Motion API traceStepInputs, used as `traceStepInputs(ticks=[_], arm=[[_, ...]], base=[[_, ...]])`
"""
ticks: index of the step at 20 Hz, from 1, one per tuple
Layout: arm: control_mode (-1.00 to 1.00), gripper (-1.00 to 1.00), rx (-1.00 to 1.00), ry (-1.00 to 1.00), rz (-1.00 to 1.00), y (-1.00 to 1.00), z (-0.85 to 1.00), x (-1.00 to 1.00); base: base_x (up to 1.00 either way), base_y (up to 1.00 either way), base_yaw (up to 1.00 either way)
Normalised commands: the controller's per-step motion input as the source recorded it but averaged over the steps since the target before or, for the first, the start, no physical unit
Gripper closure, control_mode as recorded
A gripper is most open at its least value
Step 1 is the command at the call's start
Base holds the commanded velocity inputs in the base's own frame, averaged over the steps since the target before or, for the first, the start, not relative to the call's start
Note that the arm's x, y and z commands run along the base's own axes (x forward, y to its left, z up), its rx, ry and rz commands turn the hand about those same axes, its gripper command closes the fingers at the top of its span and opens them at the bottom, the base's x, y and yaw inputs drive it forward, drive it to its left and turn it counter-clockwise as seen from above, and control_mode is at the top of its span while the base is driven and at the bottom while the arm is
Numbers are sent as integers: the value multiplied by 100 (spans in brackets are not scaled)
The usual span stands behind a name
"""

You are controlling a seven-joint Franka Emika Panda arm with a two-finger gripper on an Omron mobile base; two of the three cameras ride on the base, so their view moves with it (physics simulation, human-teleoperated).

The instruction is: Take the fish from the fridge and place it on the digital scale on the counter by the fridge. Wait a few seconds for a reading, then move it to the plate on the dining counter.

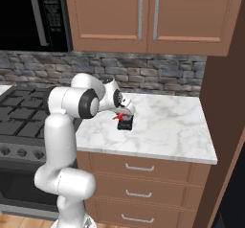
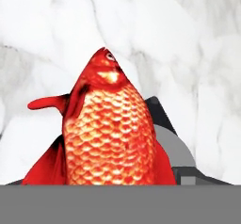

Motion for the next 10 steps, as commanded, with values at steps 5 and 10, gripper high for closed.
traceStepInputs(ticks=[5,10], arm=[[-100,100,0,0,0,0,0,-24],[-100,100,0,-7,0,1,30,-67]], base=[[0,0,0],[0,0,0]])
